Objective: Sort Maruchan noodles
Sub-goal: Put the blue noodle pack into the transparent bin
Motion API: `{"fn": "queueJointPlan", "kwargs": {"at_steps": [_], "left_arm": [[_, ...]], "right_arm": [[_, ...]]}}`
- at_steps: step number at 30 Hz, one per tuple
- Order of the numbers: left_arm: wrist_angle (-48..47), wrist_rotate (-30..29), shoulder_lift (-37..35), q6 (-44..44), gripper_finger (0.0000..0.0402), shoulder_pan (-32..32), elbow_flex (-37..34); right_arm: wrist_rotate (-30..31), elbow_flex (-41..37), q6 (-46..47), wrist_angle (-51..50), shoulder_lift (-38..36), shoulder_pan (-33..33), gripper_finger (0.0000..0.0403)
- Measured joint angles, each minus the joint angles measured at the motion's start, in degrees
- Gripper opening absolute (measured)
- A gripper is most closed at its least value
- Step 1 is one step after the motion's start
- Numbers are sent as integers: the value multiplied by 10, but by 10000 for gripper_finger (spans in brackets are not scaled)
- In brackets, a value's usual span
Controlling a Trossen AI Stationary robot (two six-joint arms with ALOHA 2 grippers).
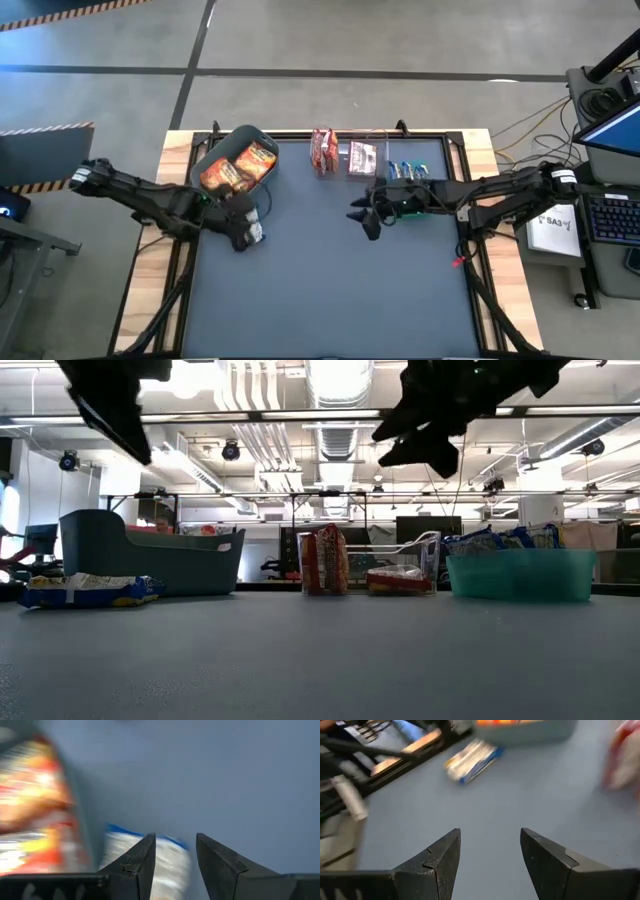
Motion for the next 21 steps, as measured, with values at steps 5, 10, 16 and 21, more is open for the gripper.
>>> {"fn": "queueJointPlan", "kwargs": {"at_steps": [5, 10, 16, 21], "left_arm": [[2, 54, 23, 1, 123, -63, 11], [3, -4, 51, -8, 123, -101, 11], [-92, 37, 93, -109, 122, -119, 11], [-200, 79, 134, -208, 88, -118, -20]], "right_arm": [[-50, 18, 44, -33, 0, 29, 194], [24, 30, 26, 35, 21, 63, 194], [25, 122, 20, 16, 103, 64, 194], [24, 233, -40, -56, 202, 62, 194]]}}
